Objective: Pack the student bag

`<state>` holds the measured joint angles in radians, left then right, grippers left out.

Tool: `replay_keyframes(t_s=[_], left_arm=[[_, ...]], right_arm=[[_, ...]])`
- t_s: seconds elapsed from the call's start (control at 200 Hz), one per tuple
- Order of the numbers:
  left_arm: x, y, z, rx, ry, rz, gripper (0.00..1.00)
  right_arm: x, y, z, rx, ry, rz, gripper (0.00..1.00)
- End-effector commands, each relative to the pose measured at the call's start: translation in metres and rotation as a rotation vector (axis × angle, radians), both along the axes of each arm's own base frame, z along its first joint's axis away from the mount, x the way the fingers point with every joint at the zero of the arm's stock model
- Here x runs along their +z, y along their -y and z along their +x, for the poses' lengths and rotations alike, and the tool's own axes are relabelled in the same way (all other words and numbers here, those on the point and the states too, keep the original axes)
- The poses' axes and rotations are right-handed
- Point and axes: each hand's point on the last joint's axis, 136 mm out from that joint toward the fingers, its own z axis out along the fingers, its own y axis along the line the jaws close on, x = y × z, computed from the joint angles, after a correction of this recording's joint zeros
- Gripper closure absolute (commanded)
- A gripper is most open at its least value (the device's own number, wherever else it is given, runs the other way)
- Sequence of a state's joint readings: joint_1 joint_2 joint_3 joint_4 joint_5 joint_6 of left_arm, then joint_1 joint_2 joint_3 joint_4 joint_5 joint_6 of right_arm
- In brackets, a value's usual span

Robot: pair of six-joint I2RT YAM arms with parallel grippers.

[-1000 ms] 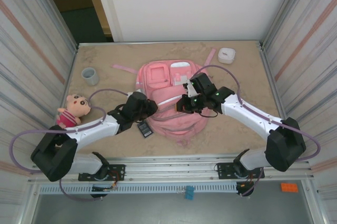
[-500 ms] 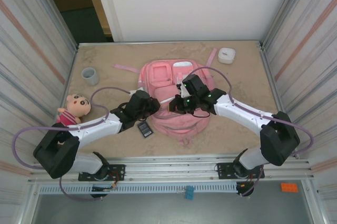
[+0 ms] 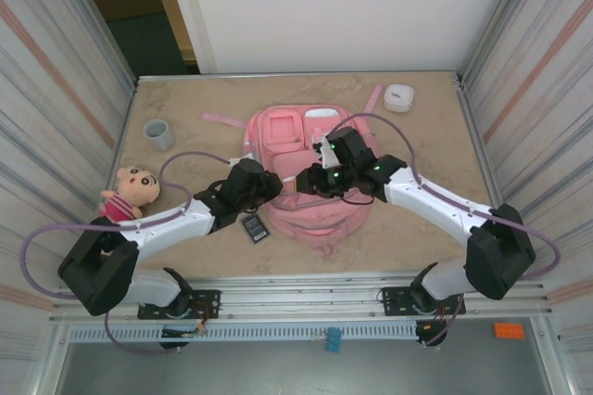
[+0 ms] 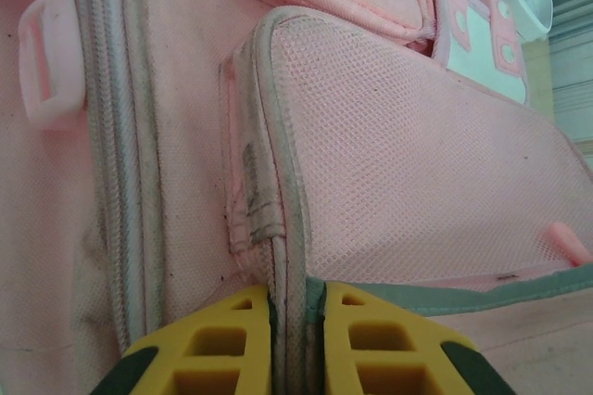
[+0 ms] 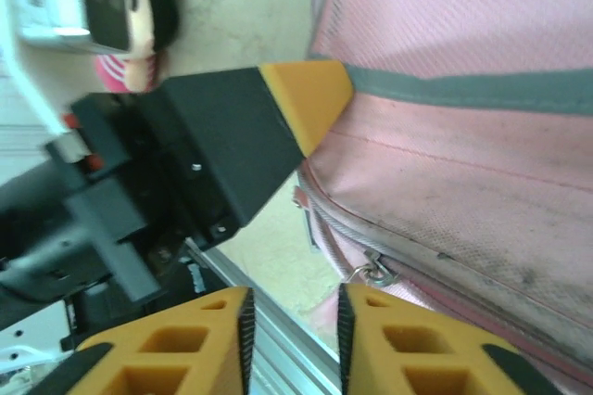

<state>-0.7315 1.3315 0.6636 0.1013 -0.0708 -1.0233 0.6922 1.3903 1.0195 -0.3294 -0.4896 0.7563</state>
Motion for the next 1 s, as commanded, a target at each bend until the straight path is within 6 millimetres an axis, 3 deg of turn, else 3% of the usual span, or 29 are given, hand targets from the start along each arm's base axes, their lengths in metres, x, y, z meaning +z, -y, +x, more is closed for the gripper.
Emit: replay_keyframes(t_s=[0.0, 0.175, 0.301, 0.501, 0.626, 0.927, 0.997], left_arm=[[0.038, 0.012, 0.007, -0.041, 0.101, -0.067, 0.88], [0.042, 0.009, 0.009, -0.041, 0.11, -0.068, 0.88], [0.045, 0.01, 0.009, -0.048, 0.114, -0.074, 0.88], [0.05, 0.011, 0.008, -0.063, 0.121, -0.077, 0.88], [0.052, 0.011, 0.007, -0.068, 0.127, -0.079, 0.88], [0.054, 0.009, 0.009, -0.059, 0.133, -0.065, 0.87], [0.054, 0.008, 0.008, -0.06, 0.136, -0.059, 0.87]], right_arm=[[0.031, 0.01, -0.003, 0.054, 0.086, 0.044, 0.66], [0.042, 0.038, -0.001, 0.101, 0.202, -0.058, 0.63], [0.04, 0.05, -0.001, 0.224, 0.373, -0.196, 0.5], [0.017, 0.051, -0.004, 0.596, 0.711, -0.429, 0.39], [0.003, 0.051, 0.008, 0.7, 0.8, -0.515, 0.34], [-0.038, 0.048, 0.028, 0.837, 0.791, -0.656, 0.36], [-0.04, 0.045, 0.033, 0.835, 0.789, -0.647, 0.5]])
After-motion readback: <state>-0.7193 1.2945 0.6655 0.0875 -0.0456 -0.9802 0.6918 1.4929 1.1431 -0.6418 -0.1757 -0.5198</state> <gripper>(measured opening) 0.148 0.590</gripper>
